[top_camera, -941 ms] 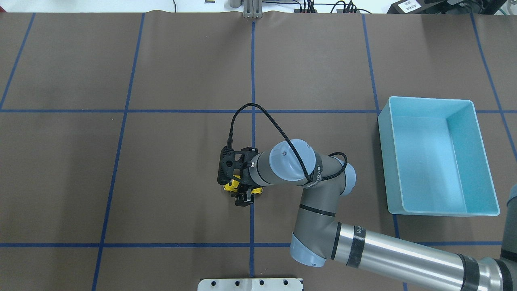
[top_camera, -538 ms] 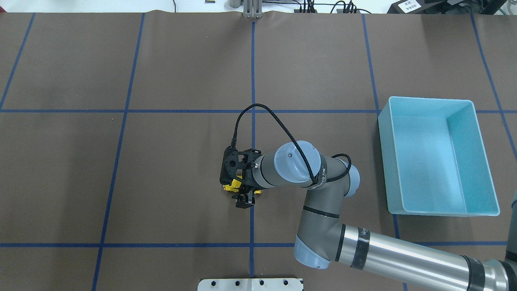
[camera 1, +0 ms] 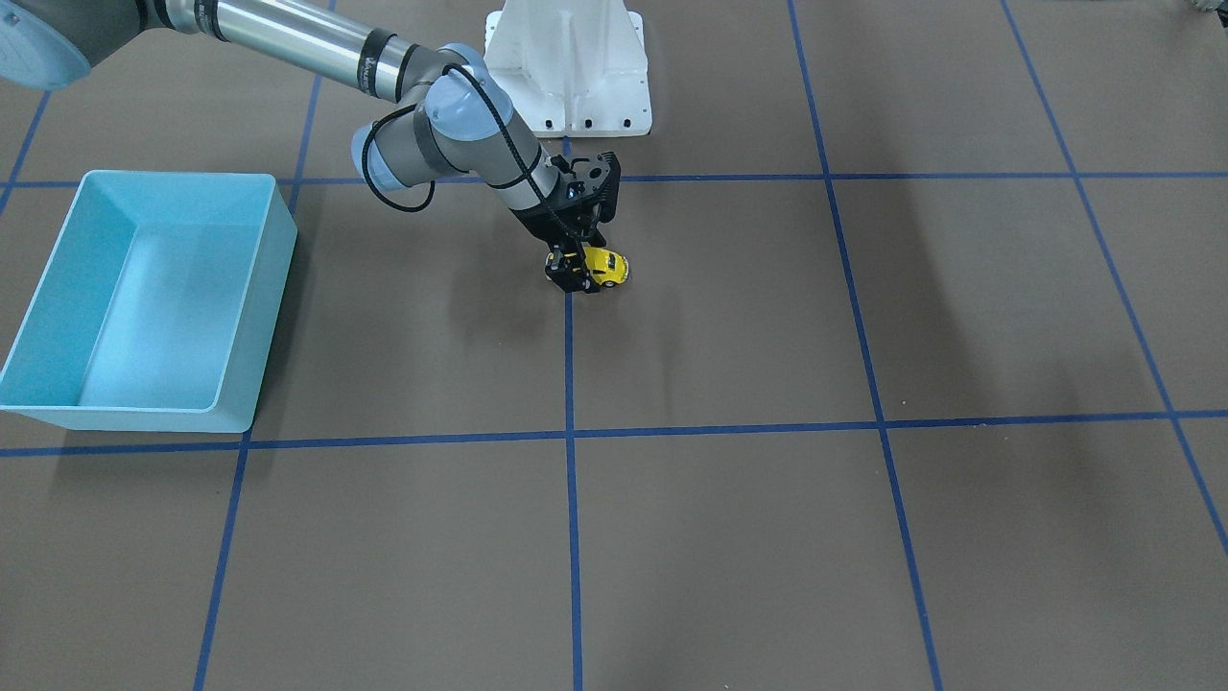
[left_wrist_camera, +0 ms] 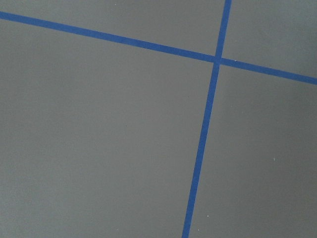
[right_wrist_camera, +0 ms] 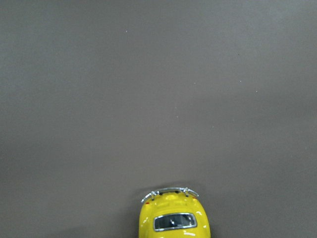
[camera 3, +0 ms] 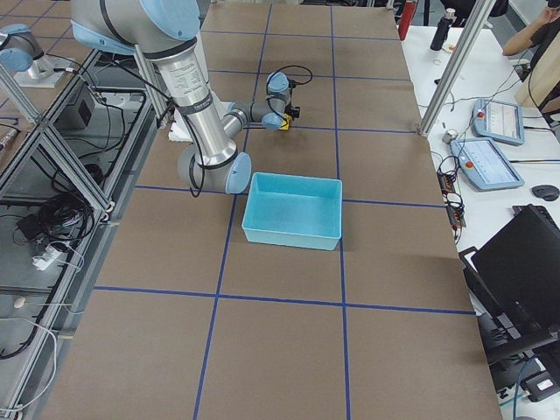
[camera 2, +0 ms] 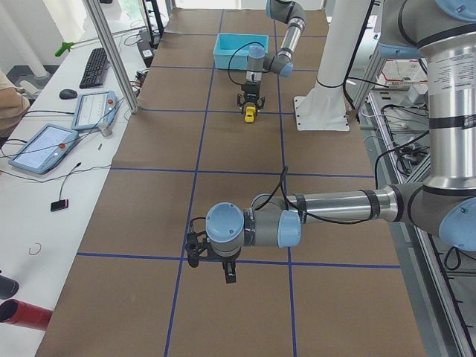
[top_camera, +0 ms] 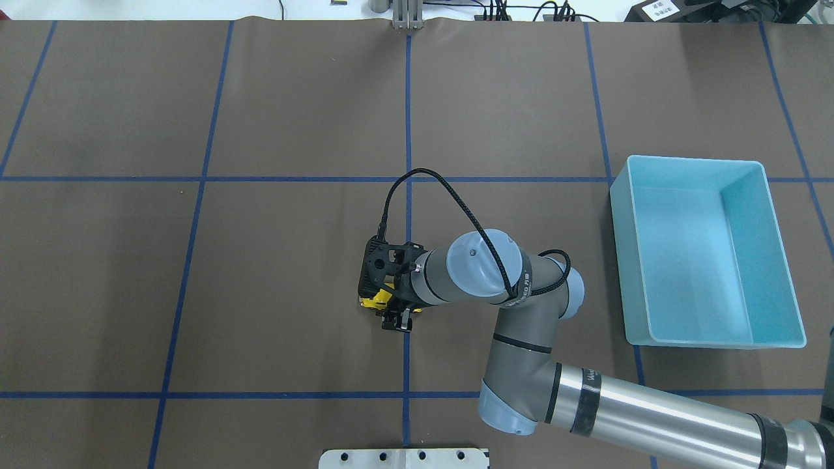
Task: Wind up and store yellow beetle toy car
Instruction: 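Lift the car with the right gripper and carry it over the blue bin, then lower the car into the blue bin and open the right gripper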
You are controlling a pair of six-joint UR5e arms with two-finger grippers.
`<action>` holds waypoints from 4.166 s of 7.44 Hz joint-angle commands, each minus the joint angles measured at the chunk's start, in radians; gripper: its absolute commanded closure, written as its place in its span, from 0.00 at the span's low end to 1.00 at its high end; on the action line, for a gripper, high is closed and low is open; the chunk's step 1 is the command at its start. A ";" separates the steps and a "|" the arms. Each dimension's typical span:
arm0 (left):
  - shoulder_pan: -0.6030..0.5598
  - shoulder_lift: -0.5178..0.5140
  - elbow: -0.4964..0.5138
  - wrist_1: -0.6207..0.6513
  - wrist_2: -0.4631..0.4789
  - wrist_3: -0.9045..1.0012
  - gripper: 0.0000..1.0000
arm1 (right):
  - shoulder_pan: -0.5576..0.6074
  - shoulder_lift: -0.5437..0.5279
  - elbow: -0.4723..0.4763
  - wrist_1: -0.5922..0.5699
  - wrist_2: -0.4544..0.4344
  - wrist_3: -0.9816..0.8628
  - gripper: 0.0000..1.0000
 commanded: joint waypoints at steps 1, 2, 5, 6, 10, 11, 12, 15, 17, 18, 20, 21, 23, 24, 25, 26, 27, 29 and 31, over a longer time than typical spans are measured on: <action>0.000 0.000 0.001 0.000 0.000 0.000 0.00 | 0.008 -0.018 0.025 0.025 -0.001 -0.021 0.87; 0.000 0.000 0.002 0.000 0.000 0.000 0.00 | 0.030 -0.018 0.046 0.022 0.007 -0.025 0.97; 0.000 0.000 0.001 -0.001 0.000 0.000 0.00 | 0.091 -0.036 0.091 0.024 0.033 -0.011 1.00; 0.000 0.000 0.001 0.000 0.000 0.000 0.00 | 0.160 -0.056 0.128 0.016 0.106 -0.011 1.00; 0.000 0.000 0.001 -0.001 0.000 0.000 0.00 | 0.408 -0.252 0.388 -0.048 0.305 -0.031 1.00; 0.000 0.000 0.001 0.000 0.000 0.000 0.00 | 0.483 -0.321 0.472 -0.095 0.371 -0.034 1.00; 0.000 0.000 0.001 -0.001 0.000 0.000 0.00 | 0.548 -0.406 0.532 -0.099 0.434 -0.057 1.00; 0.000 -0.002 0.001 -0.001 0.000 0.000 0.00 | 0.788 -0.684 0.541 -0.081 0.721 -0.476 1.00; 0.002 0.000 0.001 -0.001 0.000 0.000 0.00 | 0.820 -0.742 0.396 -0.040 0.736 -0.692 1.00; 0.000 0.000 0.001 -0.001 0.000 0.000 0.00 | 0.818 -0.731 0.298 0.055 0.730 -0.698 1.00; 0.000 0.000 0.001 -0.001 0.000 0.000 0.00 | 0.748 -0.679 0.213 0.073 0.702 -0.695 1.00; 0.002 0.000 0.001 -0.001 0.000 0.000 0.00 | 0.710 -0.664 0.199 0.071 0.685 -0.686 1.00; 0.002 0.000 0.001 -0.001 0.000 0.000 0.00 | 0.621 -0.654 0.192 0.094 0.680 -0.564 1.00; 0.002 -0.002 0.001 0.000 0.000 0.000 0.00 | 0.575 -0.654 0.192 0.144 0.650 -0.488 1.00; 0.002 -0.002 0.001 -0.001 0.000 0.000 0.00 | 0.541 -0.659 0.180 0.181 0.619 -0.456 1.00; 0.002 -0.002 0.001 -0.001 0.000 0.000 0.00 | 0.533 -0.663 0.176 0.188 0.616 -0.458 1.00; 0.000 -0.002 0.001 -0.001 0.000 0.000 0.00 | 0.533 -0.671 0.180 0.198 0.618 -0.458 1.00; 0.000 -0.002 0.001 -0.001 0.000 0.000 0.00 | 0.524 -0.691 0.174 0.225 0.618 -0.458 1.00; 0.000 0.000 0.001 -0.001 -0.002 0.000 0.00 | 0.519 -0.717 0.175 0.251 0.619 -0.458 1.00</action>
